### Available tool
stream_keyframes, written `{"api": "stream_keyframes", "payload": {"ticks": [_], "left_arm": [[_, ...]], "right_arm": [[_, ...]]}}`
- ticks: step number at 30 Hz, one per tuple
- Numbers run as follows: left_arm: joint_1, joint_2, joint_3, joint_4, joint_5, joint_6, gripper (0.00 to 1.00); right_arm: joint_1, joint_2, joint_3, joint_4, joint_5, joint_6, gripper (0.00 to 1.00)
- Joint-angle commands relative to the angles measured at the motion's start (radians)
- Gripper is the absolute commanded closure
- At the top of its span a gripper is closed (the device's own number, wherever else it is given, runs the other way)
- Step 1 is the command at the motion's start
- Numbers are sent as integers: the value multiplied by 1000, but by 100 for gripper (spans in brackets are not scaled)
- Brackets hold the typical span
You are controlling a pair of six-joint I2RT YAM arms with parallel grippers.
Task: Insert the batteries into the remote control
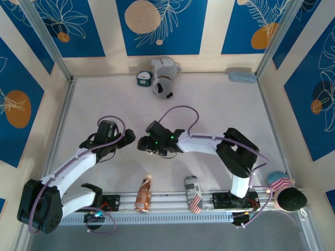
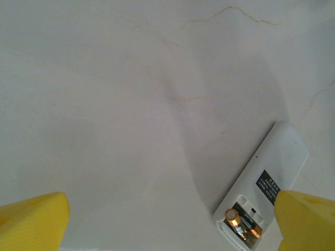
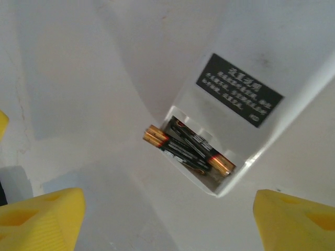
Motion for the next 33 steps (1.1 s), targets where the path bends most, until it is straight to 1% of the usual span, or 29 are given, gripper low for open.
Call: {"api": "stream_keyframes", "payload": {"ticks": [1, 4, 10, 12, 14, 16, 24, 33], "left_arm": [[18, -14, -35, 63, 48, 40, 0], [22, -30, -67, 92, 30, 39, 0], [29, -61, -119, 136, -16, 30, 0], [32, -58, -136, 147, -31, 30, 2], [34, -55, -153, 170, -26, 33, 6], [35, -49, -163, 184, -20, 38, 6], [35, 4, -174, 226, -8, 38, 2], [36, 22, -177, 242, 8, 36, 2]], "right_arm": [[9, 44, 50, -96, 42, 83, 16], [9, 65, 73, -116, 57, 116, 16], [4, 109, 147, -185, 69, 125, 17], [3, 120, 161, -197, 75, 130, 17], [-1, 127, 170, -209, 81, 136, 17], [-4, 133, 172, -207, 78, 139, 17], [-11, 166, 199, -216, 69, 143, 20], [-16, 176, 198, -201, 64, 151, 22]]}}
